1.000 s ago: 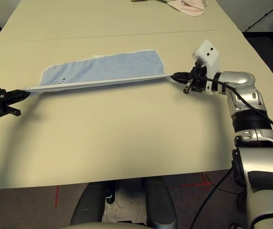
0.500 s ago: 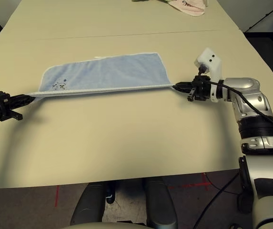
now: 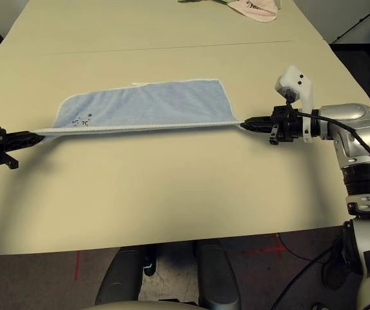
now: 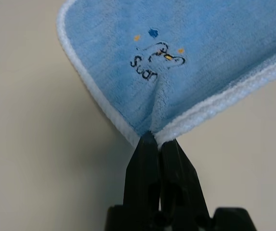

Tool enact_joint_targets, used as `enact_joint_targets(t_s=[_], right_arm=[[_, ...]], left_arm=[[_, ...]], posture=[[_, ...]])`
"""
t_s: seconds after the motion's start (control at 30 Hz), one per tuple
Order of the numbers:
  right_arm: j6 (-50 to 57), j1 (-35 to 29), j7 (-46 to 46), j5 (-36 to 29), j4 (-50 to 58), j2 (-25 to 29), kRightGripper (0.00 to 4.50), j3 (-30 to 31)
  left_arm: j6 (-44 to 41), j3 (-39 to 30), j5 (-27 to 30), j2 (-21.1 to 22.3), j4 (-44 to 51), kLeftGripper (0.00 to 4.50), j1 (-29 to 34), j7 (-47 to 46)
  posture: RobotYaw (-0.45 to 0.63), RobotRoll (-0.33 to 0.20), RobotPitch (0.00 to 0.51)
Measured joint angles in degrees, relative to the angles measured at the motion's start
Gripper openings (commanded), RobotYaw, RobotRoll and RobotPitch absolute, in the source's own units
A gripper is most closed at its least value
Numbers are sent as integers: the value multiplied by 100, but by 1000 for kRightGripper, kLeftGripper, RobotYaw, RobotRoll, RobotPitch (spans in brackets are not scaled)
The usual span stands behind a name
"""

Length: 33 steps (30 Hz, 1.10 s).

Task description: Fold the towel and set it aside.

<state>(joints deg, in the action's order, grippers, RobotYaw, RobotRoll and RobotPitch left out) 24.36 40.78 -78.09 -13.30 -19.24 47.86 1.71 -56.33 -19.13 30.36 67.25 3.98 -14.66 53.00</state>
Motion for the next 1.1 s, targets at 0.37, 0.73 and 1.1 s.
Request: enact_joint_targets(t_s=[0.37, 0.73, 1.1], right_arm=[[90, -56, -618, 4, 194, 387, 0, 269], [175, -223, -1424, -386, 478, 952, 0, 436], [-1131, 443, -719, 341, -717, 345, 0, 684]], left_arm=[[146, -49, 43, 553, 211, 31, 735, 977], [538, 58, -100, 572, -18, 31, 519, 1071], [881, 557, -214, 916, -421, 31, -346, 1120]], posture=[[33, 0, 230], [20, 0, 230], [42, 0, 239]])
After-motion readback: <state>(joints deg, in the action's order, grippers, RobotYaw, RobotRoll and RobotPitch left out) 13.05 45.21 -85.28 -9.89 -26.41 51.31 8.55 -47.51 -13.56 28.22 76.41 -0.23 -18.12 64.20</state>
